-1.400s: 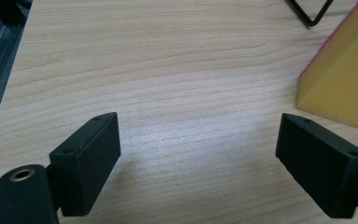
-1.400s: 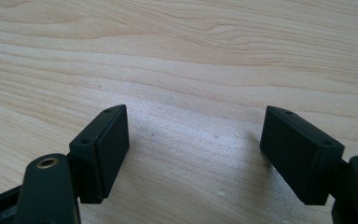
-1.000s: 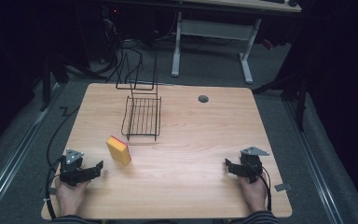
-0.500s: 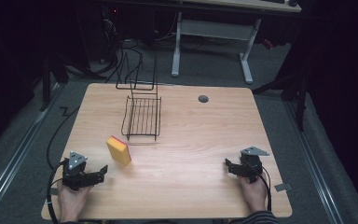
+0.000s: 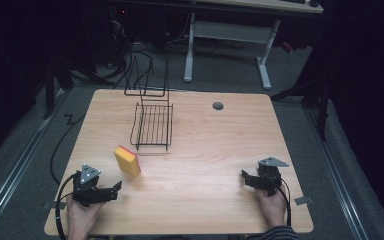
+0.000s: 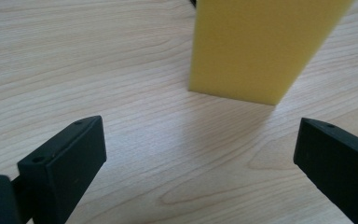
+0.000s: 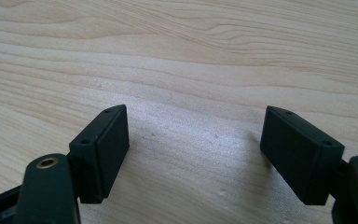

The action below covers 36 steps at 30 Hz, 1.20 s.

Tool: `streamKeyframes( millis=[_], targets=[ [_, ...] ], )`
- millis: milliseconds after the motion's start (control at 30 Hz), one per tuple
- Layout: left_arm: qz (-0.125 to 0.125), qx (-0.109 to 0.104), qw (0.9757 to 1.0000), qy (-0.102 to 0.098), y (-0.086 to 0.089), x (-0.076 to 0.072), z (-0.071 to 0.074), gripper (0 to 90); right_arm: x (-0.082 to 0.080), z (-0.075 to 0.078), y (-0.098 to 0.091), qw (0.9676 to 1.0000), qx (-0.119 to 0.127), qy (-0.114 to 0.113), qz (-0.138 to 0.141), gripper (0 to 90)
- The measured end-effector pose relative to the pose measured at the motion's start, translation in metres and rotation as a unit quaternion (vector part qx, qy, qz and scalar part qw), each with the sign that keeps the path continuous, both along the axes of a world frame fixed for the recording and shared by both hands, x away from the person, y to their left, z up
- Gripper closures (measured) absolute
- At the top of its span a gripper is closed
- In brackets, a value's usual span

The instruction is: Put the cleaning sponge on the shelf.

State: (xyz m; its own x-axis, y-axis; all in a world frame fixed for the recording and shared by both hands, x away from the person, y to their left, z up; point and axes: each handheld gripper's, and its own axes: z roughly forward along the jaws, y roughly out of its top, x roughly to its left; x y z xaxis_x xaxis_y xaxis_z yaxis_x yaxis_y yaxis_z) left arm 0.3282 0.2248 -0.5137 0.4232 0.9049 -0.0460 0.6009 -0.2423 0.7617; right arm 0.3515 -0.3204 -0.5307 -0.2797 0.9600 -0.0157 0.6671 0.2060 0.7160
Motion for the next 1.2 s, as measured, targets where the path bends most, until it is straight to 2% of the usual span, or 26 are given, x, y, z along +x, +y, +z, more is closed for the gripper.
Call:
streamKeyframes(
  millis=[467,700,1200],
  targets=[
    [-0.030,0.010,0.9995,0.003,-0.022,0.002,0.002,0.3,0.000,0.000,0.000,1.0000,0.000,0.000,0.001,23.8],
    [-0.036,0.007,0.9993,-0.002,-0.027,0.004,0.007,0.0,0.000,0.000,0.000,1.0000,0.000,0.000,0.002,23.9],
    [-0.050,0.002,0.9987,-0.003,-0.040,0.021,0.021,0.0,0.000,0.000,0.000,1.0000,-0.001,0.000,0.003,23.8]
  ],
)
